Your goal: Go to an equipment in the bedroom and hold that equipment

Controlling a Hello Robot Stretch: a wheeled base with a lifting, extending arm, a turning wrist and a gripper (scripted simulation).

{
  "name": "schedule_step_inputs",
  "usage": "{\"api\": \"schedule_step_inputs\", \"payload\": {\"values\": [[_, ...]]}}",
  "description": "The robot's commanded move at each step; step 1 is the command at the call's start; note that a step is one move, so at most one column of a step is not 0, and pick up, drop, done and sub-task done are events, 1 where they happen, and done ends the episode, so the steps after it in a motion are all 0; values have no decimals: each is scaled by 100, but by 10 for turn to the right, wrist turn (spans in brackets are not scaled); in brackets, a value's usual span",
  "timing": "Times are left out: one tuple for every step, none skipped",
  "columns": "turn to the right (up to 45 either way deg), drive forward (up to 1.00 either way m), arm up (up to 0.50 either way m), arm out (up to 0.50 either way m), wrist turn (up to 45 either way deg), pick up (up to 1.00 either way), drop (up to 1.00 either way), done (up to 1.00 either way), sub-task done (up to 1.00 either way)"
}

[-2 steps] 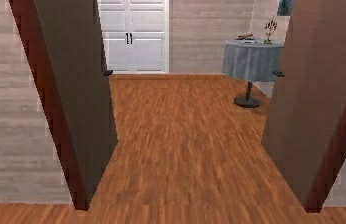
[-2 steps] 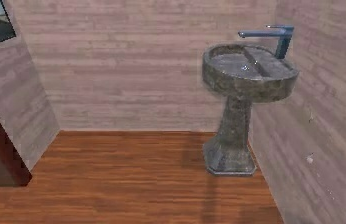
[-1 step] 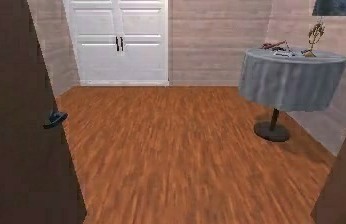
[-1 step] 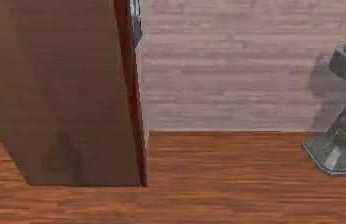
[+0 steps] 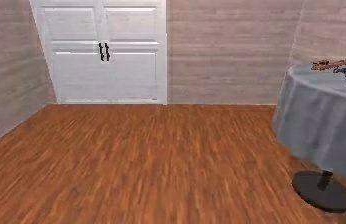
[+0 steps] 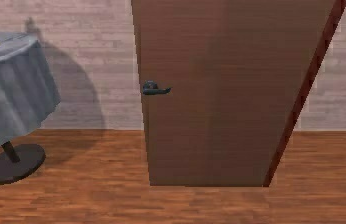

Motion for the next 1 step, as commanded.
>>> {"api": "schedule_step_inputs", "payload": {"values": [[-30,0,0,0,0,0,0,0,0]]}}
